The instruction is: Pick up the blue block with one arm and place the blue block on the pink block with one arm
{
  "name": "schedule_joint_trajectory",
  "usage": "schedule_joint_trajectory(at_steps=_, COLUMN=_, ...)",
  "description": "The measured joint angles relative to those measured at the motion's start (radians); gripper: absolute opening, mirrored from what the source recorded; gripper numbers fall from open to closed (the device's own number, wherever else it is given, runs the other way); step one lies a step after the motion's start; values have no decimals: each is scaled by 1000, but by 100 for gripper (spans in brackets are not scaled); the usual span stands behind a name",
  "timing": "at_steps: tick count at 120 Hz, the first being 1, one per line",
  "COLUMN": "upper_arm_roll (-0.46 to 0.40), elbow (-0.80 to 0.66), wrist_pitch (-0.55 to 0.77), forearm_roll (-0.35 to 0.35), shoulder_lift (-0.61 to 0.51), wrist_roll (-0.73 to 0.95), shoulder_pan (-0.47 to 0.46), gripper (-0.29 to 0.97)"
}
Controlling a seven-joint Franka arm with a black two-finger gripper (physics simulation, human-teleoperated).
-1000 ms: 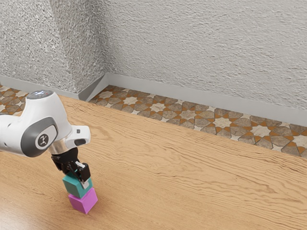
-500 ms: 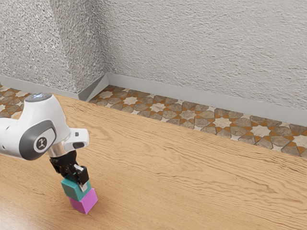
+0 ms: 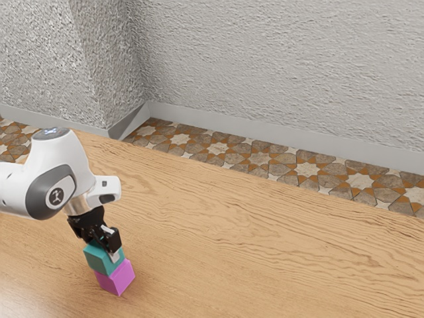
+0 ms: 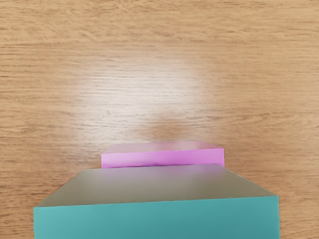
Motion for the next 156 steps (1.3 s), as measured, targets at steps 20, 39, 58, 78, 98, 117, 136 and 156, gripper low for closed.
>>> schedule_joint_trajectory(at_steps=20, upper_arm_roll=-1, elbow=2, wrist_pitch=4, forearm_roll=1, shoulder_lift=5, wrist_roll=0, shoulder_pan=-6, gripper=39)
schedule_joint_trajectory(at_steps=39, upper_arm_roll=-1, elbow=2, wrist_pitch=6, forearm_roll=0, shoulder_lift=7, wrist_roll=0, shoulder_pan=-8, gripper=39)
schedule_joint_trajectory(at_steps=58, upper_arm_roll=-1, elbow=3, wrist_pitch=9, forearm_roll=0, shoulder_lift=7, wrist_roll=0, shoulder_pan=-8, gripper=39)
schedule_joint_trajectory(at_steps=78, upper_arm_roll=-1, elbow=3, wrist_pitch=11, forearm_roll=0, shoulder_lift=7, wrist_roll=0, shoulder_pan=-11, gripper=39)
schedule_joint_trajectory(at_steps=98, upper_arm_roll=-1, elbow=3, wrist_pitch=11, forearm_roll=-1, shoulder_lift=6, wrist_roll=2, shoulder_pan=-30, gripper=46)
schedule_joint_trajectory(at_steps=117, upper_arm_roll=-1, elbow=4, wrist_pitch=11, forearm_roll=-2, shoulder_lift=4, wrist_roll=6, shoulder_pan=-33, gripper=57)
schedule_joint_trajectory(at_steps=136, upper_arm_roll=-4, elbow=221, wrist_pitch=-107, forearm_roll=1, shoulder_lift=-82, wrist_roll=10, shoulder_pan=6, gripper=63)
schedule_joint_trajectory(at_steps=156, upper_arm_roll=29, elbow=545, wrist_pitch=-432, forearm_roll=64, shoulder_lift=-149, wrist_roll=29, shoulder_pan=25, gripper=66)
